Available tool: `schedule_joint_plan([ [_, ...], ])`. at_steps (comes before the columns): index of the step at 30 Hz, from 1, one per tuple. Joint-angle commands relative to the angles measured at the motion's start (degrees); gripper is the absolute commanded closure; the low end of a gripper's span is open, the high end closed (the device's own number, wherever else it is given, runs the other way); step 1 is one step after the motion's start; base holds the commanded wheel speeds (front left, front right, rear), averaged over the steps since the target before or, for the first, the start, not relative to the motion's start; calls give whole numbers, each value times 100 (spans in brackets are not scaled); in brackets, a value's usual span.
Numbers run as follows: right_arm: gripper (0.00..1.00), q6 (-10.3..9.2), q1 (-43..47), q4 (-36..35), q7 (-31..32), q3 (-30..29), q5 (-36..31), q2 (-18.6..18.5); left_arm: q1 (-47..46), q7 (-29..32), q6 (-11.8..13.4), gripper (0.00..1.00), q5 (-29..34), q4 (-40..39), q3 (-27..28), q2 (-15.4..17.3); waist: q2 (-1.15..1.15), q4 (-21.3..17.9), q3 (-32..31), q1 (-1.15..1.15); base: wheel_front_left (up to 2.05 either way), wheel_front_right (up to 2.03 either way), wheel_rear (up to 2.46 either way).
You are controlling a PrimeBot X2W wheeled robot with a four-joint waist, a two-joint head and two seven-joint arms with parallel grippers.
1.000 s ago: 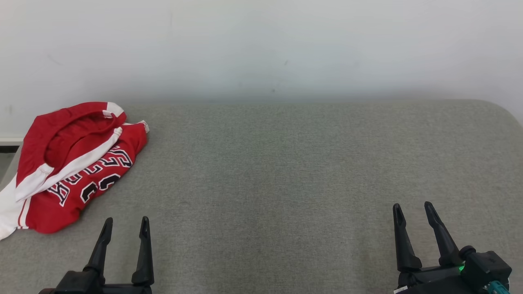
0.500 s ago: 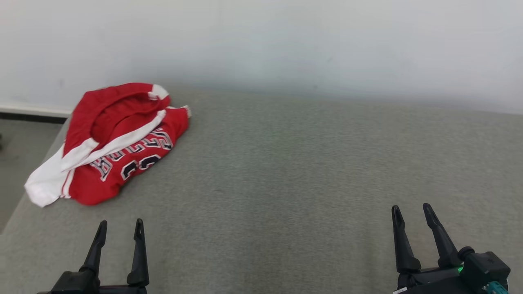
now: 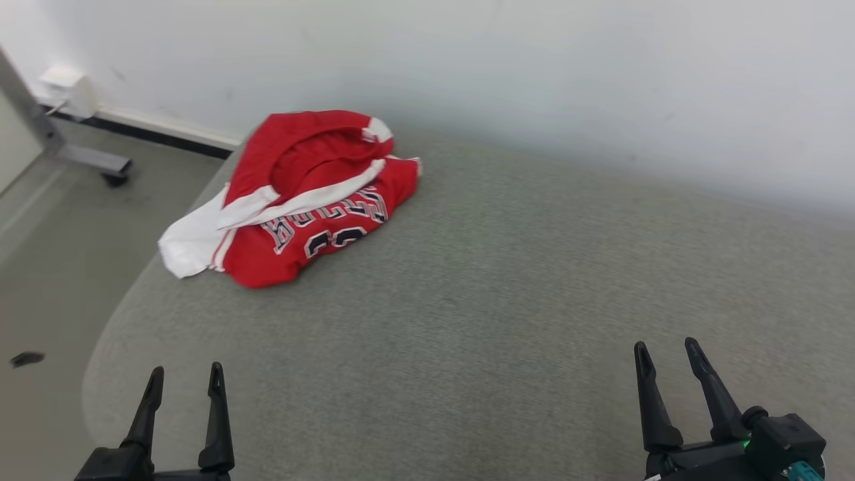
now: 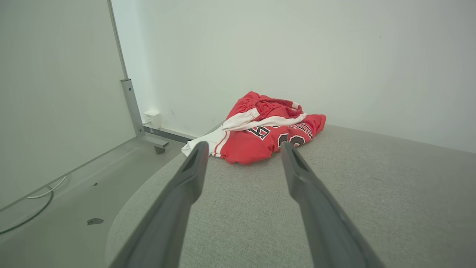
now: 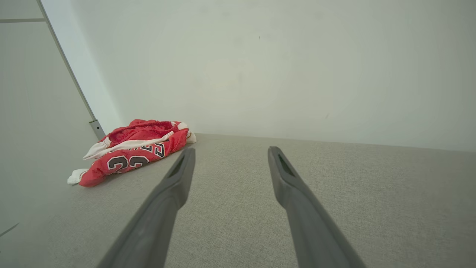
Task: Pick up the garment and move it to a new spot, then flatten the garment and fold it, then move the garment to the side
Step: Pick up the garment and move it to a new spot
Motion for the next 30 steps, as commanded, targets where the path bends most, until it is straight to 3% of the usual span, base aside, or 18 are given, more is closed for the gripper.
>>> schedule_joint_plan([
  [1, 0, -12, 27, 21, -3, 14, 37, -23, 47, -6, 21, 0, -1, 12, 28, 11, 0, 463, -24, 0, 0, 0, 0],
  [6, 0, -12, 15, 54, -3, 74, 30, -4, 137, -6, 50, 0, -8, 1, 114, 38, 0, 678, -54, 0, 0, 0, 0],
  [17, 0, -12, -81, 97, -3, 161, 47, -57, 169, -6, 113, 0, -60, -70, 206, 14, 0, 685, -1, 0, 0, 0, 0],
  [24, 0, -12, -268, 55, 4, 99, -4, -228, -476, -1, -11, 0, -261, 135, 359, 182, 0, 162, 328, 0, 0, 0, 0],
  [30, 0, -12, -490, -104, 63, -42, 1, -462, -1654, 107, -95, 0, -492, 404, 503, 475, 0, -387, 863, 0, 0, 0, 0],
])
